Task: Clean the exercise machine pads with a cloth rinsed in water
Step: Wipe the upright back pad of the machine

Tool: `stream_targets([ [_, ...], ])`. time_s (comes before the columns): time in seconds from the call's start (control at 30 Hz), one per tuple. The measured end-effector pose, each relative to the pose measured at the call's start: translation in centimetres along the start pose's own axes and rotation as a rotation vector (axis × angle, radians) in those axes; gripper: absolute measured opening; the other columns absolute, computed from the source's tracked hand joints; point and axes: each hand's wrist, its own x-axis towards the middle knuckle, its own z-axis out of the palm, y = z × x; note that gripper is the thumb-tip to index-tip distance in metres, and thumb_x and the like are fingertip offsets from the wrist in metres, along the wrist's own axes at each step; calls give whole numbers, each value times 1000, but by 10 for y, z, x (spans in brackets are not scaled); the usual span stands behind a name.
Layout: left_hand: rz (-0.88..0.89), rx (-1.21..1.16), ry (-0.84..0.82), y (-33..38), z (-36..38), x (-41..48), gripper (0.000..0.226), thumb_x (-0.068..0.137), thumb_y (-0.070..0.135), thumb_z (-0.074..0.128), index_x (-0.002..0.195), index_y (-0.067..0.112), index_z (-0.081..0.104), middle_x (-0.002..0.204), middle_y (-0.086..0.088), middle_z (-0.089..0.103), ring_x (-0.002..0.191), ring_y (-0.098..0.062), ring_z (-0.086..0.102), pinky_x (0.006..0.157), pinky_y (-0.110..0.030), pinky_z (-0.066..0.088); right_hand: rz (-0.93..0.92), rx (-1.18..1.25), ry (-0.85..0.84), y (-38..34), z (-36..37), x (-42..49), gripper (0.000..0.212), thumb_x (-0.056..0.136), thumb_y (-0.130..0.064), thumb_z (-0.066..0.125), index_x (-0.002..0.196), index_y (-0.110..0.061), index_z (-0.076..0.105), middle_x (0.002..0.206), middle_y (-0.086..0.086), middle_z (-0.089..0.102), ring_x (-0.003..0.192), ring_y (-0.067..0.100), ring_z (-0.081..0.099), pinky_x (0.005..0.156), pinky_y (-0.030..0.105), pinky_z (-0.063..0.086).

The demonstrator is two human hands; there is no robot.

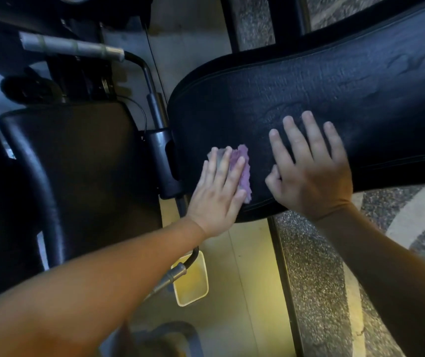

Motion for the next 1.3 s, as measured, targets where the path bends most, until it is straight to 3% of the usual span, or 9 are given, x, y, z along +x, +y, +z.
stream_targets([
  [0.3,-207,-112,124,-2,-63,125,60,109,38,22,163,23,-1,170,-4,-12,154,-27,-20,125,-51,-8,11,38,-9,-2,-2,1,55,90,-29,49,141,-8,58,150,20,52,144,42,43,118,56,32],
  [0.53,98,60,-24,10,-23,27,63,108,36,33,163,16,9,170,-10,-2,155,-33,-12,124,-58,6,2,46,-10,-1,-1,2,51,94,-31,47,138,-8,60,148,19,54,142,41,45,116,54,32],
  [0.63,164,149,-46,-6,-27,30,62,108,38,33,162,18,10,170,-9,1,156,-33,-9,124,-58,7,4,42,-1,-1,-1,0,49,93,-30,49,135,-8,62,147,19,55,141,40,46,116,53,33],
  [0.8,-67,33,81,-4,-74,130,59,109,40,22,163,23,6,171,-3,-1,156,-27,-10,126,-52,0,1,78,54,-4,1,-1,43,88,-27,54,124,-8,68,143,19,59,137,41,51,115,54,35],
  [0.9,-95,-19,82,6,-84,158,58,109,39,19,163,25,5,171,0,-4,156,-24,-13,126,-49,-6,3,91,95,-4,1,0,38,87,-26,55,116,-8,71,140,19,61,133,41,55,113,54,40],
  [1.1,12,7,88,14,-49,102,58,109,35,25,163,20,9,171,-6,-2,156,-28,-12,125,-54,0,-18,88,140,-4,2,-4,26,91,-23,53,103,-8,71,135,20,64,128,41,59,111,53,42],
  [1.3,20,32,77,21,-17,45,59,109,34,27,163,18,8,171,-6,-2,156,-29,-12,125,-56,4,-31,105,109,-6,-1,-9,31,96,-26,43,105,-8,67,136,17,63,129,39,56,113,51,38],
])
